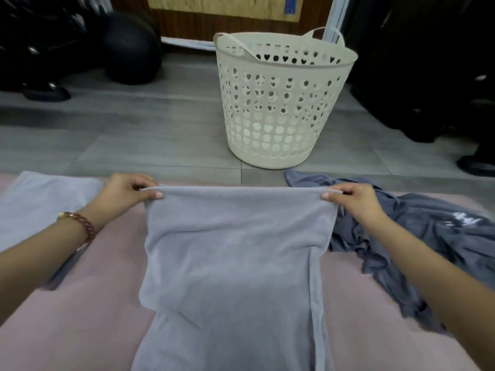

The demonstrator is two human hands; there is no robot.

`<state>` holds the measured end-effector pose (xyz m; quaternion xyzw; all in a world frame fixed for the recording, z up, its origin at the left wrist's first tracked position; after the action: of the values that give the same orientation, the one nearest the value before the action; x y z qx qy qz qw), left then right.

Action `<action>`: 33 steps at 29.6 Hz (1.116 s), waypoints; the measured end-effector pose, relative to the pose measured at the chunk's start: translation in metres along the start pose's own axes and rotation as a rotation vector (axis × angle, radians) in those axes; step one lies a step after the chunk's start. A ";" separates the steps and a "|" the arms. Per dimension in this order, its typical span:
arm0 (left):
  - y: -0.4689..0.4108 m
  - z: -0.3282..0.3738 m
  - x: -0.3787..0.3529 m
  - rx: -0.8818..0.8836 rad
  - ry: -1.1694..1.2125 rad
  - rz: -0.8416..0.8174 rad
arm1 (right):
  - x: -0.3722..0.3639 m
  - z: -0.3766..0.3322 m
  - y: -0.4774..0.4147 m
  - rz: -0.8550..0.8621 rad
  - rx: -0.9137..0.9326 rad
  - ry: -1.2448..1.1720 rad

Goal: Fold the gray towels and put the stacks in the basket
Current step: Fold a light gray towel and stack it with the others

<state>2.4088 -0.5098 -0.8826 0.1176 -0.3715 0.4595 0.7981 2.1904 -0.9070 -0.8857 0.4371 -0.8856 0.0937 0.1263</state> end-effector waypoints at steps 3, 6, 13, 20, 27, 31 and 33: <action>0.001 0.039 0.031 -0.070 -0.018 0.061 | 0.021 -0.034 0.010 0.059 0.038 -0.033; -0.005 0.080 0.064 -0.179 -0.064 0.170 | 0.040 -0.076 0.017 0.161 0.151 -0.059; -0.017 0.163 0.117 -0.417 -0.147 0.462 | 0.072 -0.174 0.029 0.418 0.465 -0.122; 0.000 0.204 0.135 -0.462 -0.157 0.655 | 0.093 -0.221 0.053 0.548 0.557 -0.014; 0.031 0.222 0.153 -0.473 -0.068 0.773 | 0.100 -0.246 0.089 0.568 0.657 0.006; 0.054 0.231 0.156 -0.473 0.012 0.796 | 0.108 -0.253 0.116 0.533 0.699 0.004; 0.062 0.237 0.156 -0.456 0.072 0.808 | 0.112 -0.256 0.127 0.533 0.716 -0.025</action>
<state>2.2899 -0.4999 -0.6181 -0.2309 -0.4510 0.6441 0.5730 2.0598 -0.8442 -0.6146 0.2107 -0.8805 0.4185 -0.0724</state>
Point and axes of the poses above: each hand's wrist, its own y-axis away from the middle knuckle, its own x-axis out of the back of the hand, z = x × y, the point moved 1 cm from there along -y, towards the middle knuckle, and after that the axes turned 7 degrees about -y, right-handed, at the moved point
